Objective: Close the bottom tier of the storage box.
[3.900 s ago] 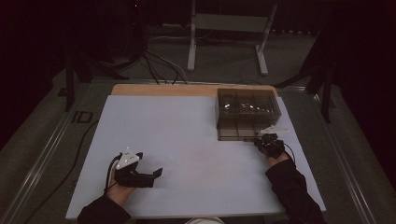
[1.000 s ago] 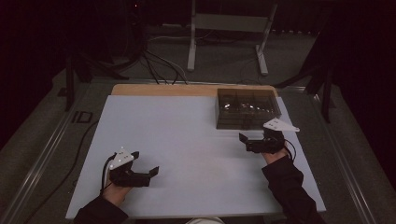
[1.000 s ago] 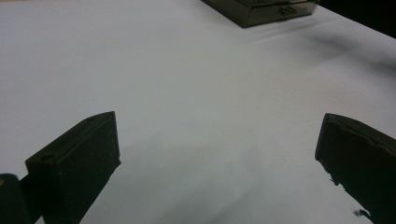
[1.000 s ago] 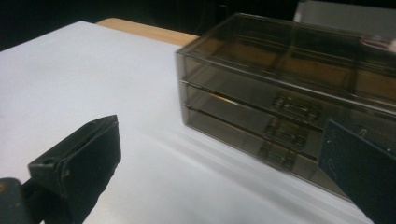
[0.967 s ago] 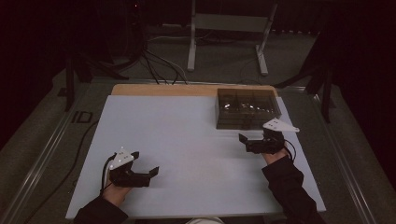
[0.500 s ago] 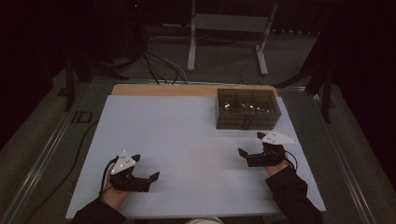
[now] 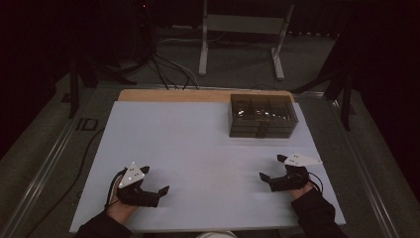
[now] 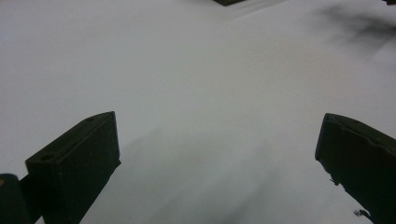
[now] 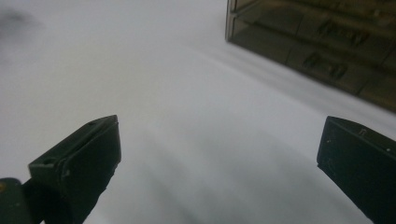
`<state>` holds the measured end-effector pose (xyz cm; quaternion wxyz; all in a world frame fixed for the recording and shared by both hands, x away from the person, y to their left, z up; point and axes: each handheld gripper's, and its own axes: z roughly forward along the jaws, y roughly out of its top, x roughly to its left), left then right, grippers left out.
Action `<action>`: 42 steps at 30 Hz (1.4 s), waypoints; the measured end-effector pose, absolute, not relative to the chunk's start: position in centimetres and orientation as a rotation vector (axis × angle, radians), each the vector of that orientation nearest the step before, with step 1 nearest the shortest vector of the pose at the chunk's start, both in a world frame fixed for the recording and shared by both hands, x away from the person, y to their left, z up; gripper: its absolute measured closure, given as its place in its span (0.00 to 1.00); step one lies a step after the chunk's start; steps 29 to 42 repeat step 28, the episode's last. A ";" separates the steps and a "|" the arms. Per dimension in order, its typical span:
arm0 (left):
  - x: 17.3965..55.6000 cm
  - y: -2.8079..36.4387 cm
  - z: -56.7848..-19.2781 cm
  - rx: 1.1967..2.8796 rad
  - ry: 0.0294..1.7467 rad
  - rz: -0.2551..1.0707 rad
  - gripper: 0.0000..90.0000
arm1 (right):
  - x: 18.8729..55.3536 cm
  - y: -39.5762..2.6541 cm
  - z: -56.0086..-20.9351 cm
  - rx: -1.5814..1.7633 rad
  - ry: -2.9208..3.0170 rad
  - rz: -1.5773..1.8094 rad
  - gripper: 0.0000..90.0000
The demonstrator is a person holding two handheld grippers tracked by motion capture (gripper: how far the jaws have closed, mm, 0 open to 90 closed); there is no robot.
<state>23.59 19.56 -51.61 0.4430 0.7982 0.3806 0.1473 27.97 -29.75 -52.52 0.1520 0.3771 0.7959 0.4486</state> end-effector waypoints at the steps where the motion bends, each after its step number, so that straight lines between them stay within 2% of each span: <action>1: 23.6 19.5 -51.6 1.983 0.948 0.369 0.01 | 27.9 -29.9 -52.6 1.081 2.295 1.289 0.00; 19: 23.3 19.8 -51.6 1.966 0.938 0.362 0.01 | 25.5 -33.7 -53.3 1.192 2.236 1.197 0.00; 42: 23.4 19.7 -51.8 1.972 0.936 0.348 0.01 | 26.2 -33.1 -53.8 1.186 2.228 1.223 0.00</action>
